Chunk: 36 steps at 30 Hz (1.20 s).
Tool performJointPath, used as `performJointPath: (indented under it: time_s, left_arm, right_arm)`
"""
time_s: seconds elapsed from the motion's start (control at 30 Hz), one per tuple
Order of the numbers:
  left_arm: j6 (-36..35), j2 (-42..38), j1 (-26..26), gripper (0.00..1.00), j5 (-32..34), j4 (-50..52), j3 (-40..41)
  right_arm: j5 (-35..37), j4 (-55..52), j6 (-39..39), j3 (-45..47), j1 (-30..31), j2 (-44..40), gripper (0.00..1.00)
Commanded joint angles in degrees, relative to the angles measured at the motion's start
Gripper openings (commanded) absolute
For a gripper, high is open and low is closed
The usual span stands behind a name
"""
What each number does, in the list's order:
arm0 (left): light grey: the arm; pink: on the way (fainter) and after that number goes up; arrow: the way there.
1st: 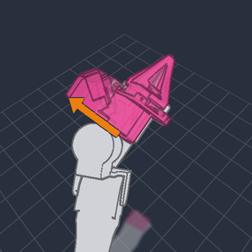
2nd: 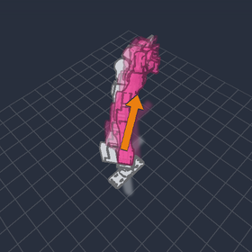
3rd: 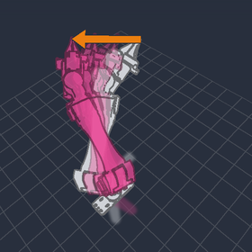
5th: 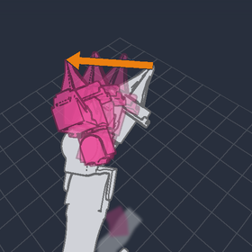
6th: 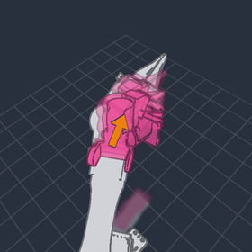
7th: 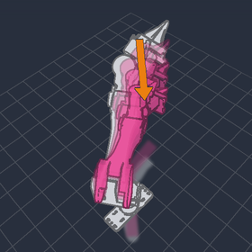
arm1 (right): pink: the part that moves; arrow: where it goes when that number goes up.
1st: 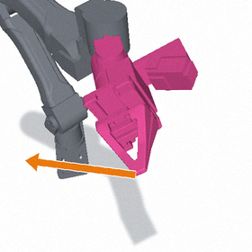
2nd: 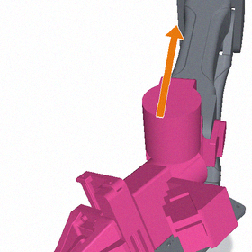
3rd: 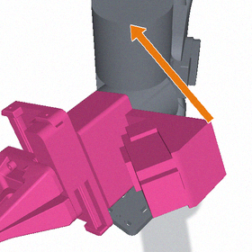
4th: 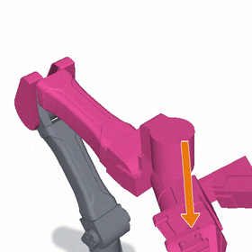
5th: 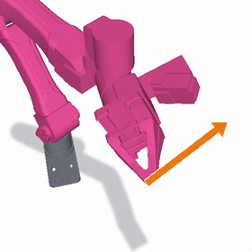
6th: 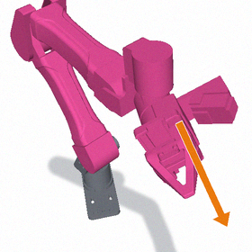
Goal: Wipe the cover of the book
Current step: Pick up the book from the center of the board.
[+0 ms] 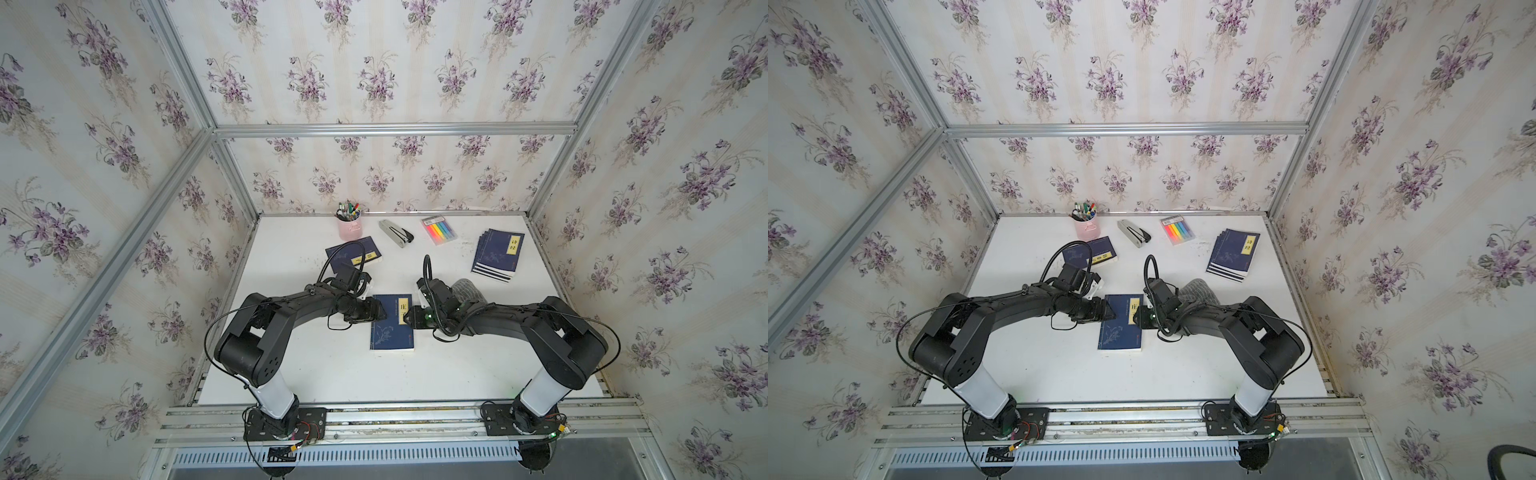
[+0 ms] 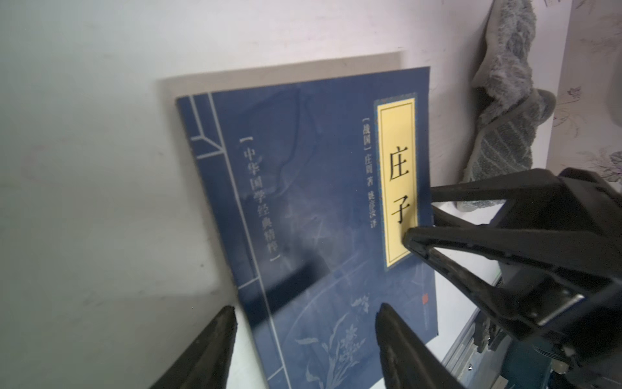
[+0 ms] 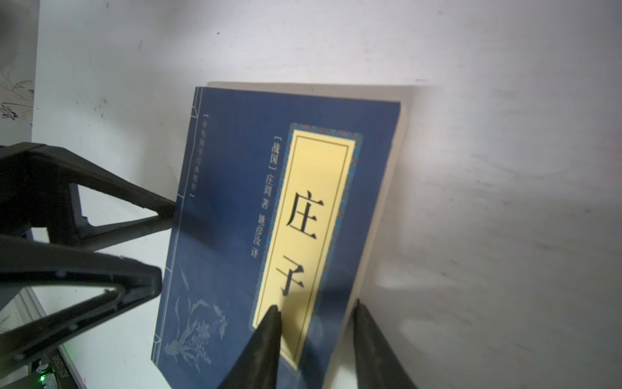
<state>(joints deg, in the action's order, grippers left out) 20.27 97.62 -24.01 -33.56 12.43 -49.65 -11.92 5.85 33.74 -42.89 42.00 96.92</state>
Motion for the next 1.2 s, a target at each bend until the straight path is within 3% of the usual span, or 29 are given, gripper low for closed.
performJointPath:
  time_s: [0.0, 0.37, 0.5, 0.67, 0.83, 0.93, 1.17]
  left_arm:
    - [2.3, 0.9, -0.2, 0.66, -3.0, -1.2, 0.8]
    - [8.3, -0.2, -0.2, 0.49, -11.1, -9.6, 2.1]
    - [11.1, -1.8, -0.2, 0.49, -13.8, -13.6, 2.9]
    - [13.0, -3.6, -0.1, 0.48, -14.4, -16.6, 4.1]
    - [15.0, -4.8, 0.3, 0.40, -14.4, -20.9, 6.3]
    - [15.6, -4.6, 0.3, 0.41, -14.6, -23.1, 7.1]
    - [19.4, -4.2, 0.3, 0.59, -13.2, -32.9, 10.3]
  right_arm:
    - [-3.6, -3.6, 2.0, 1.3, 0.2, 1.6, 0.26]
    - [-5.0, 0.6, 3.7, 4.1, 0.2, 4.7, 0.22]
    - [-5.0, 1.6, 4.0, 4.7, 0.2, 5.1, 0.22]
    - [-5.0, 2.3, 4.2, 5.3, 0.2, 5.5, 0.22]
    - [-5.0, 2.6, 4.2, 5.7, 0.2, 5.4, 0.22]
    - [-4.9, 2.7, 4.1, 5.8, 0.2, 5.1, 0.22]
    - [-5.1, 2.7, 4.0, 5.9, 0.2, 4.4, 0.22]
